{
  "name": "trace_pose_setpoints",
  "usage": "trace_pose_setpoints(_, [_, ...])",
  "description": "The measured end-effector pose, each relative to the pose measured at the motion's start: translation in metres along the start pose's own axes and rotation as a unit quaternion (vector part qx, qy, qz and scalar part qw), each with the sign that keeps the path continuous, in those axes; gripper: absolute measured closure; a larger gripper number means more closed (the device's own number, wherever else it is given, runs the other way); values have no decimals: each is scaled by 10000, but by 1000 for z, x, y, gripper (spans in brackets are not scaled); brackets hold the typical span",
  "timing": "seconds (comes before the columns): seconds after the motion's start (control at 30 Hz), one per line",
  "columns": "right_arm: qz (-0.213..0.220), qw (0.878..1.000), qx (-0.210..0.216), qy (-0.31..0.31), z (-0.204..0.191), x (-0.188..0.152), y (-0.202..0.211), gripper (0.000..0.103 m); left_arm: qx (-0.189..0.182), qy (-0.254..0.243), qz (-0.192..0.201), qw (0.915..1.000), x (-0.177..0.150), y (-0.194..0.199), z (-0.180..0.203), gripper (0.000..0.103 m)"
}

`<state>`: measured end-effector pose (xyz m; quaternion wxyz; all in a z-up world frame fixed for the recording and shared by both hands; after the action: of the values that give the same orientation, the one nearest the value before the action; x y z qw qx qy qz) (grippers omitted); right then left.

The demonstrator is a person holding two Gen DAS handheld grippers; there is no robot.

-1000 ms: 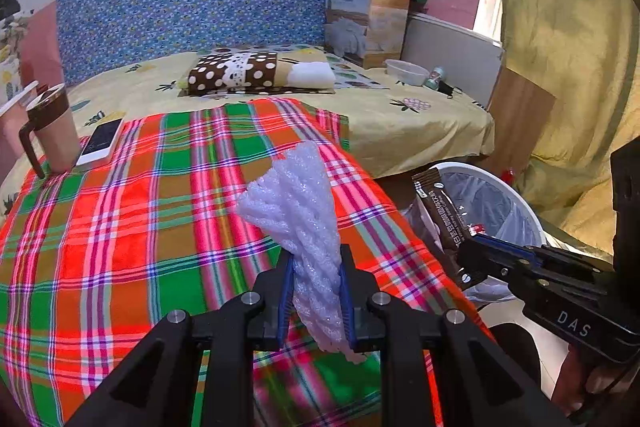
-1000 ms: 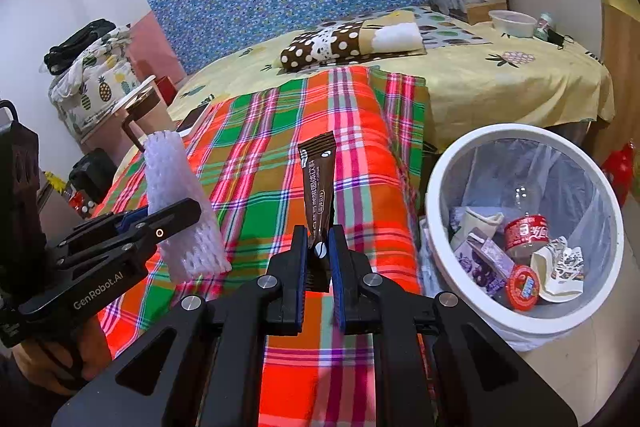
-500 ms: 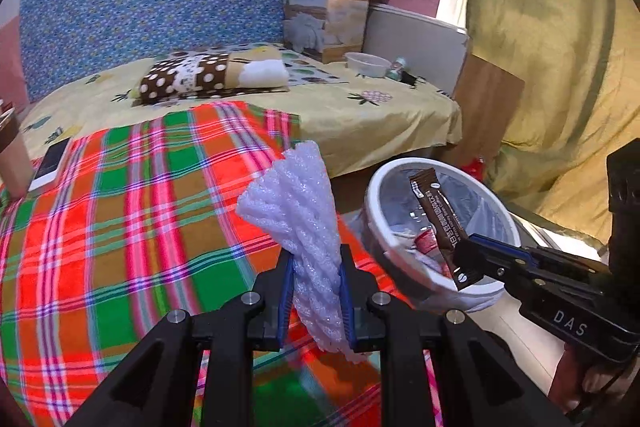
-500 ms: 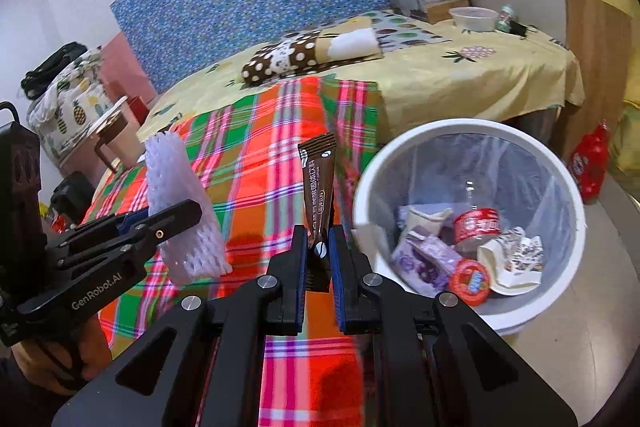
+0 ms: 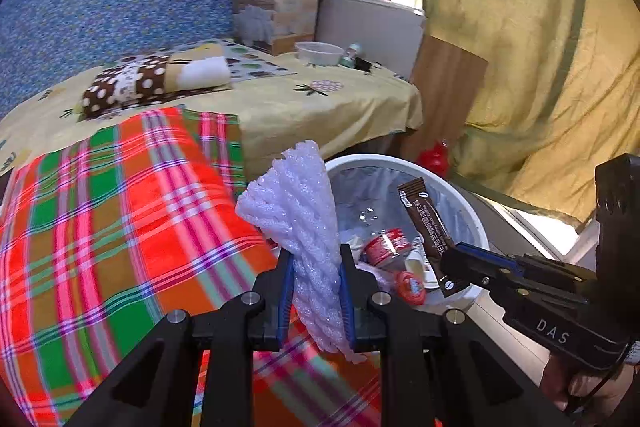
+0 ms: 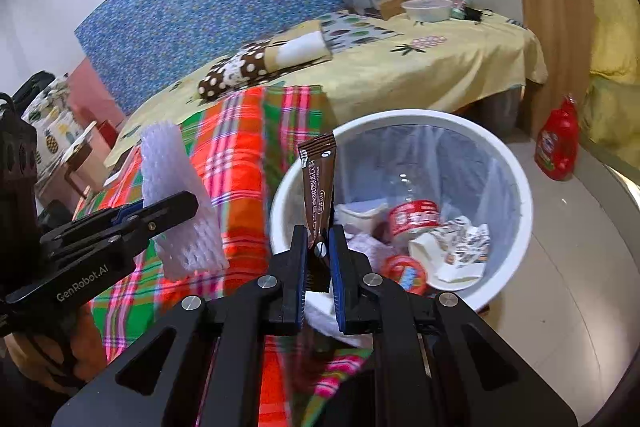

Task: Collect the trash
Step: 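Carry the foam roll and coffee stick over the white bin, then open both tools to drop the foam roll and coffee stick into the bin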

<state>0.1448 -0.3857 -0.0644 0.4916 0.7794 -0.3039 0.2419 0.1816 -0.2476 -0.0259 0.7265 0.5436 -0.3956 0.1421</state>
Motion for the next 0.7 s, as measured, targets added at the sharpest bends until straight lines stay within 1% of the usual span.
trace_pose_setpoints(0.27, [21, 9998, -159, -124, 20, 3, -1, 90, -207, -187, -152, 9995, 9, -31, 27, 82])
trace_pose_setpoints(0.47, [21, 9994, -283, -187, 33, 4, -2, 90, -366, -240, -302, 9986, 12, -53, 37, 82])
trace_pose_setpoints(0.7, [-1, 9990, -362, -263, 45, 5, -4, 90, -444, -319, -452, 9975, 12, -71, 47, 82])
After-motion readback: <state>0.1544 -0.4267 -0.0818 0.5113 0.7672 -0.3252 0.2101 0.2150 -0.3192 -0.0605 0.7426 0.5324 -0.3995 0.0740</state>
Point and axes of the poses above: each gripper's, at about its wrist camera, not at the fingertips, and y roughly against the way its jaws point, z to its right, x to its top, the point moved 6 cm from there along -y, roughly the way its jaws point, and after that the axes turned 6 degrees about x, right-handed, at the moved point
